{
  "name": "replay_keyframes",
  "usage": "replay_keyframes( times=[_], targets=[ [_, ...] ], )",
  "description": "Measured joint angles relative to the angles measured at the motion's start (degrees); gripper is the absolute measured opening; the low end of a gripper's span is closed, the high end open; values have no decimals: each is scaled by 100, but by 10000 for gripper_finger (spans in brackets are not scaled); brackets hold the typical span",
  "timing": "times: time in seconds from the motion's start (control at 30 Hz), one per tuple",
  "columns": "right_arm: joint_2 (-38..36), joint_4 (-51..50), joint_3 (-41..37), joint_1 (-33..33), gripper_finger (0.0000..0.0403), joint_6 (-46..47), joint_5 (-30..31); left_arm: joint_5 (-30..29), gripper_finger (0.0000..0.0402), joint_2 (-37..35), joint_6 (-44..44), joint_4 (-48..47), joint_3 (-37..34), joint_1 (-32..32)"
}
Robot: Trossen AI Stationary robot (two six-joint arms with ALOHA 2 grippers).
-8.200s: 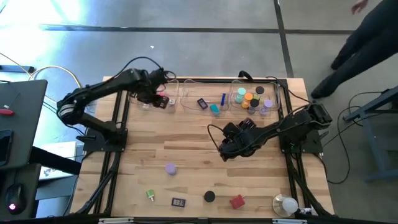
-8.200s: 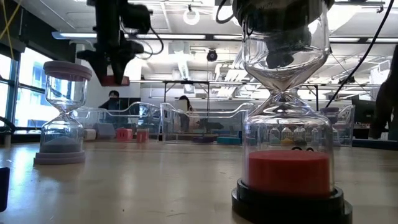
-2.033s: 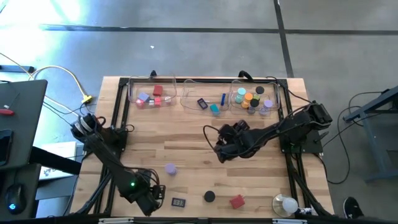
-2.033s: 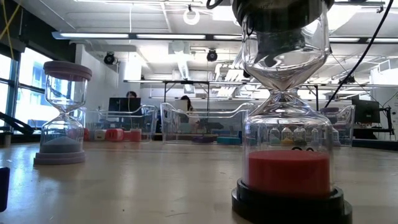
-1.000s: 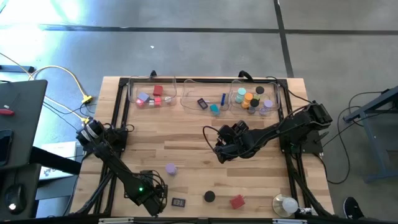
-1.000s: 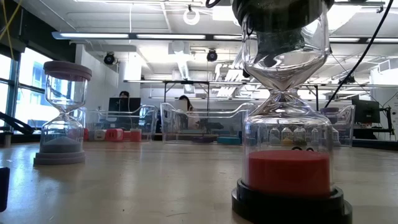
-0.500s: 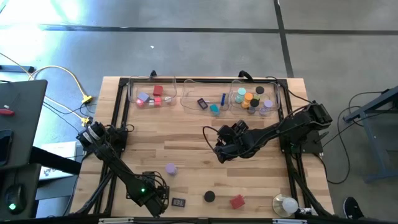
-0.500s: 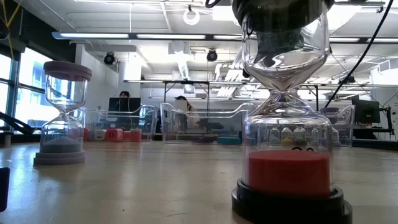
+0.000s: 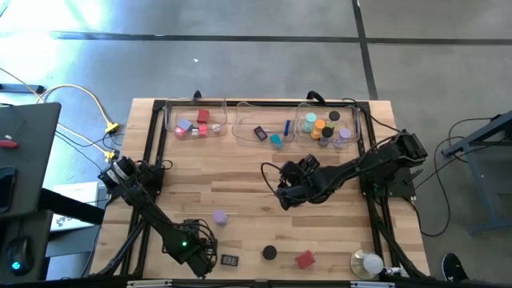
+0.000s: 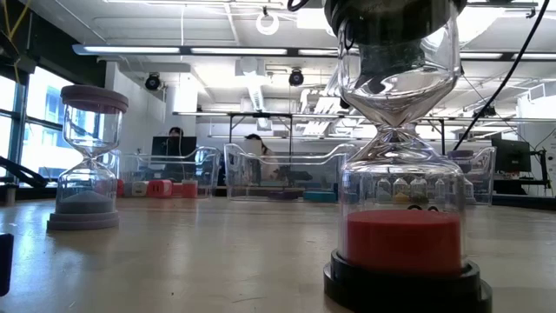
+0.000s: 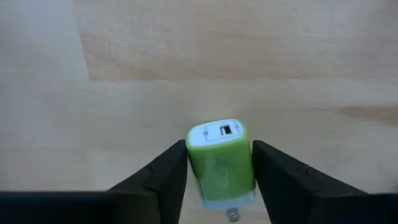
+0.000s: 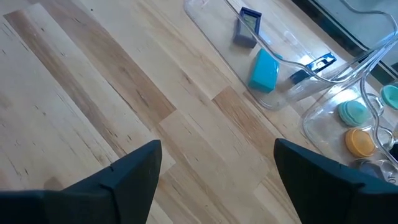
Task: Pick & Place Office items
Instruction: Put the green charger adapter into the left transparent bin
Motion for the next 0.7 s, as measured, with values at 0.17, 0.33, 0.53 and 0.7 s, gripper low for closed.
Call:
replay_keyframes(
  times=[0.17, 0.33, 0.53, 0.7],
  targets=[
    [1, -1, 0, 2, 300, 0, 0, -10, 131, 0, 381, -1, -13, 26],
    [0, -2, 0, 2, 300, -1, 1, -33, 120, -77, 812, -206, -24, 66],
    [0, -9, 0, 28, 300, 0, -17, -54, 122, -733, 986, -1058, -23, 68],
    [1, -11, 0, 101, 300, 4, -19, -494, 122, -1858, 993, -1973, -23, 203]
  ],
)
